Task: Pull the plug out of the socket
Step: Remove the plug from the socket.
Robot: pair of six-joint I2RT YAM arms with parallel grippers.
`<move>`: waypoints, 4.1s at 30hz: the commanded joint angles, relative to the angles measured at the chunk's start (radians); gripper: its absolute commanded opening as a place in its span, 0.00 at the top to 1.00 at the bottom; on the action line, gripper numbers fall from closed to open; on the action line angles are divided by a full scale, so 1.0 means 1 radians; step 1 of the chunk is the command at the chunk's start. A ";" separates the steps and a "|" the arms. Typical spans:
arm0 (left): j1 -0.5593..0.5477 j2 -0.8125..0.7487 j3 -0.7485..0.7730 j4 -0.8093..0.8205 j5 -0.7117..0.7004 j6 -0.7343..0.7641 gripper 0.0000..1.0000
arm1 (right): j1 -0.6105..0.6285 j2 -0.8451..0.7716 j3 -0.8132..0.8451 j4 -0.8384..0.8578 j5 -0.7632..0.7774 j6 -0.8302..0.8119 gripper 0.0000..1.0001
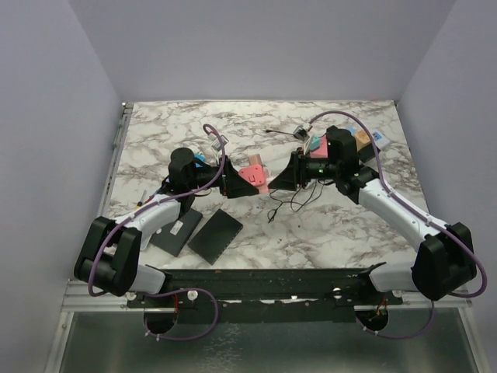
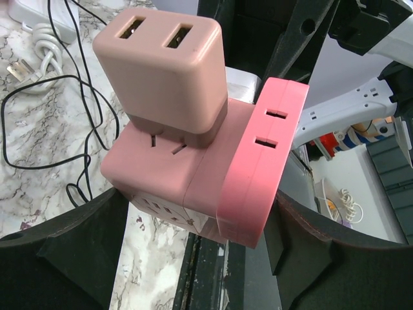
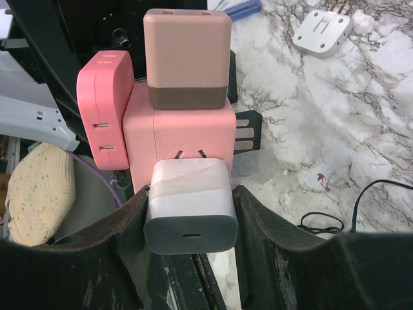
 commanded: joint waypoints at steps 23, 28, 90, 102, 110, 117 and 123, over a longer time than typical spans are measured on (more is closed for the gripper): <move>0.000 -0.030 0.018 0.068 0.021 -0.012 1.00 | 0.033 -0.048 -0.017 0.064 -0.341 -0.072 1.00; 0.000 -0.020 0.019 0.068 0.018 -0.014 1.00 | 0.032 -0.046 0.005 0.001 -0.363 -0.111 1.00; 0.050 -0.041 0.049 -0.197 -0.071 0.163 1.00 | 0.033 0.053 0.223 -0.371 -0.062 -0.127 1.00; 0.050 -0.056 0.060 -0.250 -0.084 0.203 1.00 | 0.033 0.067 0.227 -0.364 -0.066 -0.108 1.00; 0.049 -0.067 0.068 -0.251 -0.048 0.206 0.81 | 0.033 0.062 0.162 -0.267 0.026 -0.043 1.00; 0.048 -0.097 0.065 -0.250 -0.068 0.205 0.13 | 0.037 0.025 0.097 -0.128 0.243 0.078 1.00; 0.028 -0.089 0.046 -0.262 -0.243 0.182 0.03 | 0.055 -0.014 0.039 -0.018 0.384 0.172 1.00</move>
